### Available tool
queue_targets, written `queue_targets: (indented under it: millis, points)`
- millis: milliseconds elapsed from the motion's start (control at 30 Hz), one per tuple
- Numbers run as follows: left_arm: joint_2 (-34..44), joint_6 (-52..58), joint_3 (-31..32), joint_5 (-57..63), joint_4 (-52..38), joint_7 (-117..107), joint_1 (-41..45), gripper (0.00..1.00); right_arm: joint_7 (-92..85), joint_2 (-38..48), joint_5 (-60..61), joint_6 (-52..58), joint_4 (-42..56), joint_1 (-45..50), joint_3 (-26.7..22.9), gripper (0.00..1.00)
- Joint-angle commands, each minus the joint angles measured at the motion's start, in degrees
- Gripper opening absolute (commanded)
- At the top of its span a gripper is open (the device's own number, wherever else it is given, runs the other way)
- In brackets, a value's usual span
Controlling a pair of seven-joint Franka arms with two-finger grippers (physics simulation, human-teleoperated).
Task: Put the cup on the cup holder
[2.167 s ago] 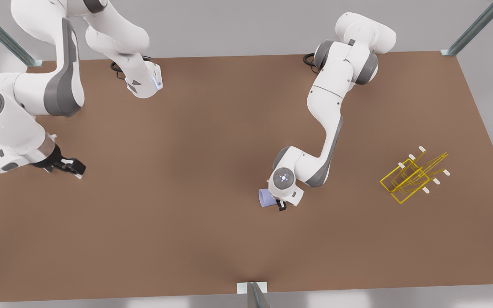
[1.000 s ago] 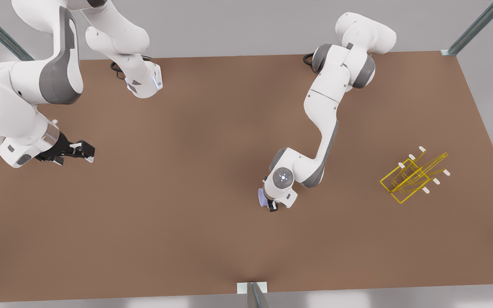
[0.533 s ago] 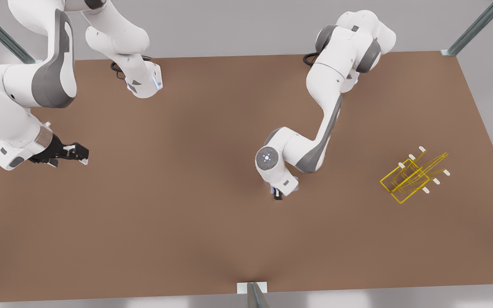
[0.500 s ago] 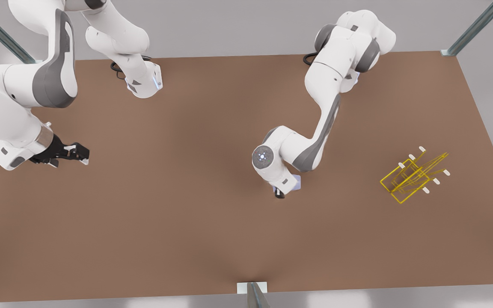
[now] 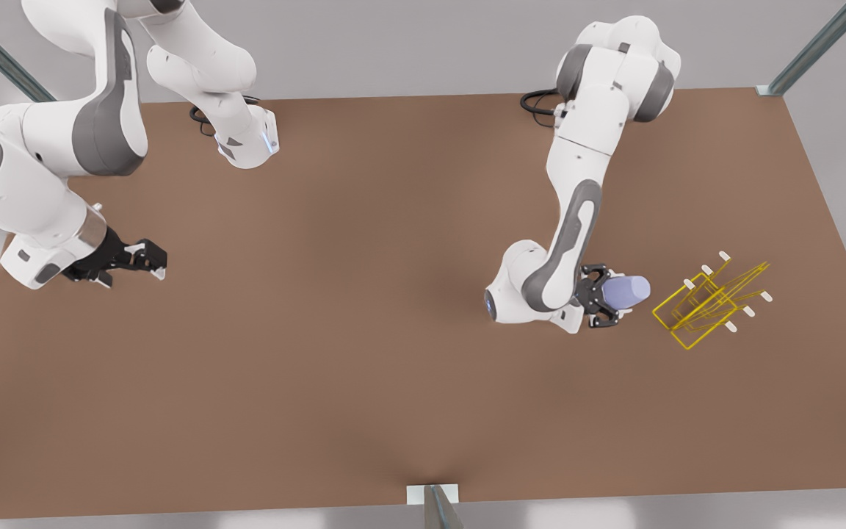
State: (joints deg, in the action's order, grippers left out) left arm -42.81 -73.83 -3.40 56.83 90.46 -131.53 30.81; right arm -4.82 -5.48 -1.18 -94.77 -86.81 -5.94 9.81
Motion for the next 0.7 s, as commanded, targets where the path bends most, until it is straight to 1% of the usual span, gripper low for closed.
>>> queue_targets:
  millis: [0, 33, 133, 167, 200, 333, 400, 600, 667]
  points:
    - [1.5, -3.3, 0.0, 7.4, 4.6, -10.7, -1.6, 0.75, -1.7, 0.1, 0.0, 1.4, 0.1, 0.7, 1.4, 1.00]
    - [2.9, -5.9, 0.0, 9.3, 8.2, -12.6, -2.7, 0.75, -1.8, 0.4, 0.0, 2.7, -0.7, 0.5, 1.4, 1.00]
    - [4.1, -6.1, 0.0, 9.4, 11.5, -14.9, -2.9, 0.75, -1.6, -0.1, 0.0, 3.5, -1.0, 0.2, 1.9, 1.00]
    - [7.0, -8.2, 0.0, 11.0, 15.4, -15.6, -3.5, 0.75, -1.6, -0.1, 0.0, 3.5, -1.0, 0.0, 1.8, 1.00]
    - [7.0, -9.0, 0.1, 13.0, 17.3, -17.4, -4.6, 0.75, -1.6, -0.5, 0.0, 3.3, -1.0, 0.5, 1.9, 1.00]
    - [9.0, -10.5, 0.1, 13.9, 20.5, -18.3, -4.8, 0.75, -1.7, -1.6, 0.0, 3.3, -0.9, 0.6, 1.9, 1.00]
    - [11.8, -11.5, 0.1, 15.3, 23.2, -18.3, -5.6, 0.75, -1.7, -1.7, 0.0, 3.4, -1.0, 0.8, 1.9, 1.00]
    - [13.3, -11.7, 0.1, 19.5, 25.7, -18.5, -7.9, 0.75, -1.8, -1.7, 0.0, 3.7, -1.0, 0.8, 1.9, 1.00]
    - [13.5, -13.0, 0.1, 22.4, 26.3, -18.6, -9.9, 0.75, -1.8, -1.7, 0.0, 3.8, -1.0, 0.8, 1.9, 1.00]
